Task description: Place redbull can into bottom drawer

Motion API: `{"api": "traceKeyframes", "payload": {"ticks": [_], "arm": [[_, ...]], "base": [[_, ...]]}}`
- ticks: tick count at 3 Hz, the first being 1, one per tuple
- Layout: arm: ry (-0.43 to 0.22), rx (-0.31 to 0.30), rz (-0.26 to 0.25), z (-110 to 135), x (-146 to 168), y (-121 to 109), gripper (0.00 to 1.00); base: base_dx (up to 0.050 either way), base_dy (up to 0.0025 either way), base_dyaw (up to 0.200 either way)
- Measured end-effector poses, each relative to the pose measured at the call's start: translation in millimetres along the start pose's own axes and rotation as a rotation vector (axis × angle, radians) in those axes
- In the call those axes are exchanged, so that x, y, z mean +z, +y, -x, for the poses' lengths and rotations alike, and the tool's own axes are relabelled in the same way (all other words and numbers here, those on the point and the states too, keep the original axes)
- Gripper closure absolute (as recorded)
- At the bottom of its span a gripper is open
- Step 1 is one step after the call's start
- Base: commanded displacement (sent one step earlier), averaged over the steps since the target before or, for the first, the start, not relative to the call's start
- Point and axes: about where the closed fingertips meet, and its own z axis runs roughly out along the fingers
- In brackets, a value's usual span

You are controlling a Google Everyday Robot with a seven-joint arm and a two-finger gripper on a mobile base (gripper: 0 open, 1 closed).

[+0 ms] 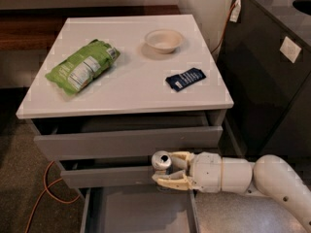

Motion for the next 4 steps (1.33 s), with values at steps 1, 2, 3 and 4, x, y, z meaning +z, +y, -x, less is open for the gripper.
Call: {"api": "traceKeyframes", "payload": {"ticks": [1,2,3,4], "arm": [[0.021,0.028,-0.011,-27.8,8.7,11.0,1.00],[0.027,0.017,0.001,-71.3,21.1,18.8,1.00],[0.016,0.003,0.021,-99.5,28.1,21.0,1.00],[0.003,-0.004,0.060,-146.6,39.8,20.3,1.00]], "base": [[0.000,0.00000,0.000],[0.000,0.00000,0.000],[0.000,0.00000,0.000],[0.000,0.00000,0.000]]}}
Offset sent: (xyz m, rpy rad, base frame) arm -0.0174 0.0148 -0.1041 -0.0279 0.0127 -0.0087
